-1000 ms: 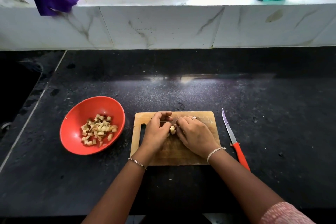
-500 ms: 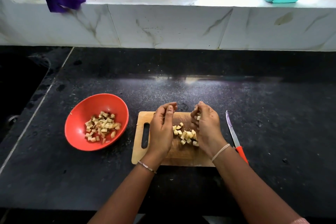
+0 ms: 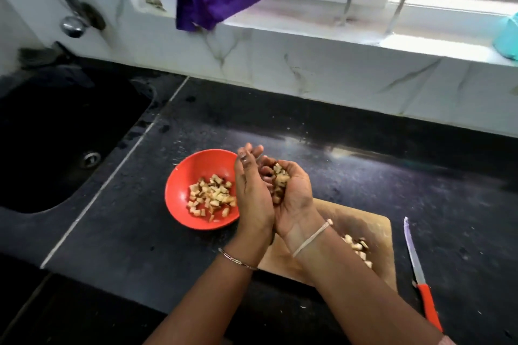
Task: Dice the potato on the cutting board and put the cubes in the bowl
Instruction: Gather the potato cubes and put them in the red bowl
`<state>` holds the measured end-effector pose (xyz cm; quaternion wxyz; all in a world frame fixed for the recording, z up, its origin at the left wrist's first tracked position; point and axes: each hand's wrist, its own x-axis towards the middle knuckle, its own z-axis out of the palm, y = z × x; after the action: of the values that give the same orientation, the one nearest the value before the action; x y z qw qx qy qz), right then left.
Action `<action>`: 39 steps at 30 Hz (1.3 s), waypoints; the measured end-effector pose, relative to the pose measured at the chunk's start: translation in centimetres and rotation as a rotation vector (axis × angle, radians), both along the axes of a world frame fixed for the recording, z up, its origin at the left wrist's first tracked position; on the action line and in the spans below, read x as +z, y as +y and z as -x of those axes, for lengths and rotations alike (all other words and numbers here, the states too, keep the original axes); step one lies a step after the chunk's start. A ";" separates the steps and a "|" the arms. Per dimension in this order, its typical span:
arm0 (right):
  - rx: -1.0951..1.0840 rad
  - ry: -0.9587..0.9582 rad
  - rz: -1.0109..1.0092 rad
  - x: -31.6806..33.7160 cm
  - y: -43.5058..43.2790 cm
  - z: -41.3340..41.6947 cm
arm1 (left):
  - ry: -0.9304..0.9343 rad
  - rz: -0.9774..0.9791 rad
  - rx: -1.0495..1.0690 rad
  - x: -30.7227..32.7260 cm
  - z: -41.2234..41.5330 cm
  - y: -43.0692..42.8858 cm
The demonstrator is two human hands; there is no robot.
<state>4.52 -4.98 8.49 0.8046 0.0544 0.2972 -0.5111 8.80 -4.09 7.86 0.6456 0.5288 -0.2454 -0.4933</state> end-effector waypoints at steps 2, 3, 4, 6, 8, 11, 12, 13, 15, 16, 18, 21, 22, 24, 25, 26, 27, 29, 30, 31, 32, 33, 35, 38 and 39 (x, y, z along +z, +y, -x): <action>0.069 0.010 0.009 -0.2 -0.9 -2.5 | 0.022 -0.053 0.058 -0.3 -2.6 -0.9; 0.098 0.038 0.000 -0.5 -1.3 -3.6 | 0.033 -0.077 0.080 -0.3 -3.8 -1.2; 0.125 0.076 -0.010 -0.9 -1.8 -4.4 | 0.040 -0.097 0.096 -0.3 -4.9 -1.4; 0.191 0.189 -0.039 -1.4 -2.9 -6.2 | 0.055 -0.124 0.128 -0.4 -7.3 -1.7; 0.242 0.339 -0.065 -2.3 -3.8 -7.3 | 0.090 -0.150 0.140 -0.6 -9.4 -1.6; 0.324 0.575 -0.014 -3.5 -4.5 -8.3 | 0.075 -0.175 0.116 -1.5 -11.7 -1.1; 0.357 0.645 0.029 -3.9 -4.6 -8.5 | 0.057 -0.184 0.109 -1.9 -12.2 -0.9; 0.383 0.701 0.074 -4.0 -4.7 -8.6 | 0.051 -0.191 0.099 -2.1 -12.5 -0.8; 0.415 0.802 0.140 -4.5 -4.7 -8.7 | 0.067 -0.202 0.083 -2.6 -12.9 -0.7; 0.430 0.863 0.172 -4.7 -4.7 -8.6 | 0.072 -0.204 0.078 -2.8 -13.0 -0.7; 0.439 0.942 0.249 -4.8 -4.7 -8.4 | 0.067 -0.207 0.053 -3.1 -13.3 -0.6; 0.448 1.024 0.362 -4.8 -4.6 -8.0 | 0.040 -0.231 0.013 -3.4 -13.6 -0.5; 0.459 1.046 0.394 -4.8 -4.6 -7.8 | 0.031 -0.236 0.006 -3.4 -13.6 -0.5; 0.499 1.051 0.446 -4.7 -4.6 -7.4 | 0.029 -0.241 -0.002 -3.4 -13.7 -0.5; 0.538 1.036 0.469 -4.7 -4.7 -7.2 | 0.030 -0.243 -0.007 -3.4 -13.7 -0.5; 0.584 1.015 0.490 -4.8 -4.8 -6.9 | 0.028 -0.243 -0.012 -3.4 -13.7 -0.5; 0.628 0.995 0.507 -4.7 -4.9 -6.7 | 0.027 -0.240 -0.017 -3.4 -13.7 -0.4; 0.678 0.986 0.521 -4.4 -5.1 -6.1 | 0.030 -0.229 -0.020 -3.3 -13.7 -0.4; 0.690 0.980 0.522 -4.2 -5.1 -5.9 | 0.034 -0.222 -0.018 -3.2 -13.6 -0.4; 0.701 0.955 0.522 -4.0 -5.2 -5.7 | 0.039 -0.216 -0.014 -3.2 -13.6 -0.5; 0.710 0.906 0.521 -3.8 -5.3 -5.5 | 0.037 -0.209 -0.010 -3.2 -13.5 -0.6; 0.717 0.838 0.515 -3.7 -5.3 -5.3 | 0.036 -0.202 -0.009 -3.1 -13.4 -0.7; 0.699 0.669 0.486 -3.4 -5.4 -4.8 | 0.039 -0.187 -0.015 -2.9 -13.0 -0.8; 0.577 0.392 0.378 -3.0 -5.4 -3.8 | 0.045 -0.170 -0.057 -2.3 -12.3 -0.5; 0.543 0.326 0.349 -2.8 -5.2 -3.5 | 0.042 -0.165 -0.070 -2.1 -12.0 -0.4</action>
<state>8.05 -10.22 5.70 0.8502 -0.2470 0.3335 -0.3240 20.81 -4.47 5.76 0.5873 0.5609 -0.2087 -0.5449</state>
